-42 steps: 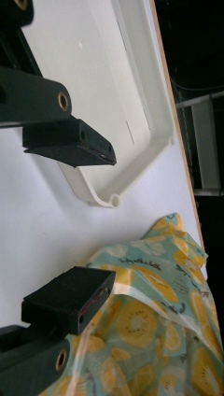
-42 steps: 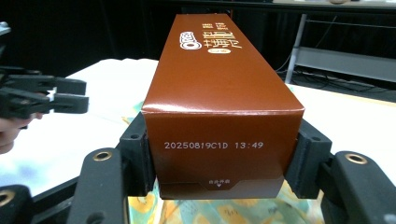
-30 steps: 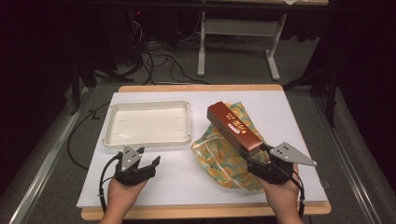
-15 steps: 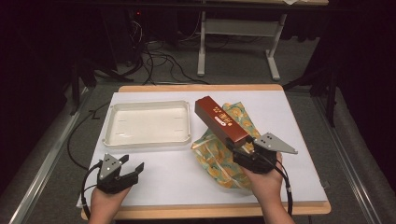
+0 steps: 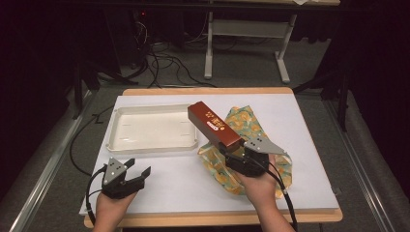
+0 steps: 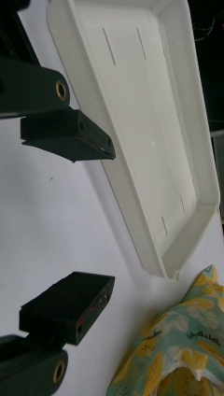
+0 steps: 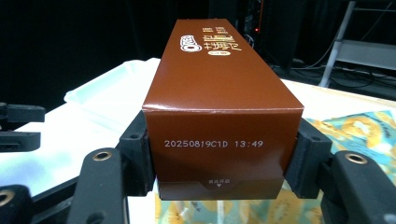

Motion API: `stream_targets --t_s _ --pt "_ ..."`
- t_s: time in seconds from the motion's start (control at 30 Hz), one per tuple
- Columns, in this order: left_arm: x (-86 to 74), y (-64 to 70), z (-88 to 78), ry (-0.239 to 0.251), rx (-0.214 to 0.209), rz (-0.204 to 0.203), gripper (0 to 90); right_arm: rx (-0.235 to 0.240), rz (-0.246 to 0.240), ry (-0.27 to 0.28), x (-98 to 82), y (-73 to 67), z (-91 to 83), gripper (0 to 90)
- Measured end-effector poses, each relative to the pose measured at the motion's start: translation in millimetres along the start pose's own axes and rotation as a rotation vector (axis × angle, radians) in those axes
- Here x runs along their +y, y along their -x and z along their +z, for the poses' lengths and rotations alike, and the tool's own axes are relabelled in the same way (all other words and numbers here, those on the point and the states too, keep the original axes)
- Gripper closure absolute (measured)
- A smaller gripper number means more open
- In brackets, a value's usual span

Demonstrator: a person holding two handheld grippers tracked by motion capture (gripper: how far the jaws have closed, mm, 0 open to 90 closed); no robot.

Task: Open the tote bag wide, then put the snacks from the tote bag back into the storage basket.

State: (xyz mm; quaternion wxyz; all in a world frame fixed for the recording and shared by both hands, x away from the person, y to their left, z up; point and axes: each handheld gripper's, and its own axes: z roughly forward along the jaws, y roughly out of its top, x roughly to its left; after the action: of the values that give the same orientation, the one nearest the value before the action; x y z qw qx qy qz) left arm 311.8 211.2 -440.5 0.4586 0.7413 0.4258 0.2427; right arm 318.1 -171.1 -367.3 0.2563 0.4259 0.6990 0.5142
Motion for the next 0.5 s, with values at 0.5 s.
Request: stream_targets --t_s 0.5 --pt "-0.9 -5.8 -2.3 0.009 0.013 -0.019 31.8 0.037 -0.024 -0.024 -2.4 -20.8 27.0 39.5"
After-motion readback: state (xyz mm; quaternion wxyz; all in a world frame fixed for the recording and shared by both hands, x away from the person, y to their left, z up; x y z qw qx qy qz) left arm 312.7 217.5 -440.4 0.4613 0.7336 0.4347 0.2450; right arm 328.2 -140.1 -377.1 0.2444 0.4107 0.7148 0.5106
